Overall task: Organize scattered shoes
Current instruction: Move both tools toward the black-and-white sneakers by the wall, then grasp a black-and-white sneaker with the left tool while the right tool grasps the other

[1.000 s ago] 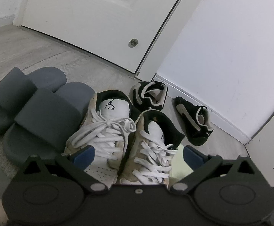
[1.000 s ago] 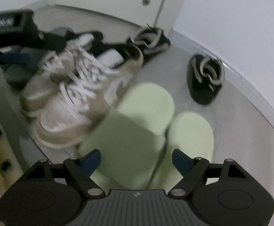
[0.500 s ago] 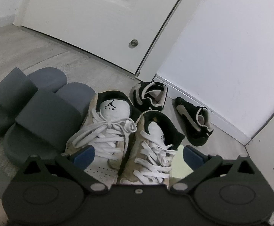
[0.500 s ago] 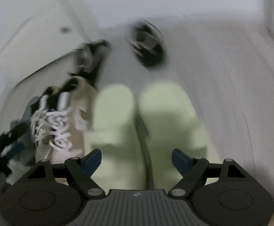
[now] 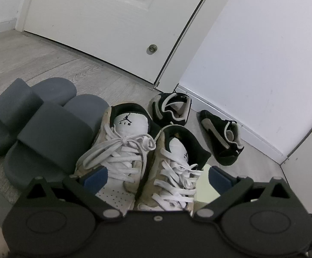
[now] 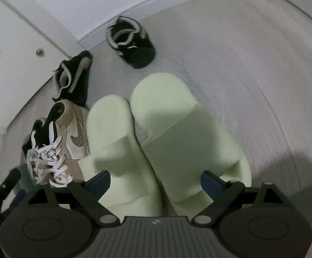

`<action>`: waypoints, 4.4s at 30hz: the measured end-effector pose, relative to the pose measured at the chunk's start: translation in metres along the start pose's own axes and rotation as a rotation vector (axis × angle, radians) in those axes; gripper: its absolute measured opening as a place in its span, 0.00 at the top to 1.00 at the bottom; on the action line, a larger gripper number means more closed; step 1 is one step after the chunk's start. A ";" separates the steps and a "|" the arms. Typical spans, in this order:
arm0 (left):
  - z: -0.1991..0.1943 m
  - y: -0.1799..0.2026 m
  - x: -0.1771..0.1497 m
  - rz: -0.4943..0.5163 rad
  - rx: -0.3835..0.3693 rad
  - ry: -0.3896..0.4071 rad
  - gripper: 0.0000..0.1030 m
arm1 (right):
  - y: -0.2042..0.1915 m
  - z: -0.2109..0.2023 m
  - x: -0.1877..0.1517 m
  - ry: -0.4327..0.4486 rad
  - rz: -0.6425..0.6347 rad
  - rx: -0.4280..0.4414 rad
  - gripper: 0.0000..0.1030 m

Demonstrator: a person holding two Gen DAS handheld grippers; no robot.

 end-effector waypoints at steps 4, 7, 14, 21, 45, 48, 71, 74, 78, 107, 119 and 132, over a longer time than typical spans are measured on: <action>-0.001 0.000 0.000 0.004 0.003 0.001 0.01 | -0.014 0.004 0.003 0.029 -0.077 -0.009 0.07; -0.005 0.003 0.001 0.011 -0.003 0.009 0.01 | -0.008 -0.004 0.009 0.042 -0.021 0.053 0.08; -0.002 0.034 0.006 0.135 -0.035 -0.003 0.02 | 0.000 -0.036 0.071 0.271 0.058 0.092 0.07; 0.046 0.068 0.031 0.119 -0.074 -0.025 0.04 | -0.024 -0.037 0.159 0.626 -0.022 0.002 0.04; 0.354 0.127 0.025 0.331 0.030 -0.404 0.74 | 0.082 -0.016 0.210 0.627 0.353 0.151 0.21; 0.356 0.149 0.008 0.378 -0.006 -0.432 0.74 | 0.084 -0.016 0.209 0.636 0.346 0.136 0.21; 0.262 0.204 0.006 0.383 -0.180 -0.300 0.41 | 0.166 -0.040 0.214 0.726 0.462 -0.006 0.20; 0.245 0.144 0.053 0.331 -0.030 -0.245 0.39 | 0.161 -0.035 0.215 0.707 0.439 0.005 0.20; 0.246 0.082 0.074 0.259 0.104 -0.278 0.41 | 0.152 -0.037 0.210 0.687 0.436 0.023 0.20; 0.306 0.088 0.054 0.340 0.160 -0.419 0.84 | 0.153 -0.019 0.217 0.599 0.495 0.066 0.20; 0.356 0.231 -0.024 0.541 -0.140 -0.509 0.83 | 0.155 -0.021 0.218 0.608 0.490 0.070 0.20; 0.313 0.295 -0.107 0.552 -0.284 -0.584 0.89 | 0.175 -0.022 0.217 0.613 0.552 0.052 0.20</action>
Point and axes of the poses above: each gripper's, at about its wrist camera, not at the fingertips, and z roughly the way its jaws point, y to its right, x to its top, the point moved 9 cm from there along z, roughly the way its jaws point, and after that the axes turned 14 degrees about -x, right-handed, at the moved point
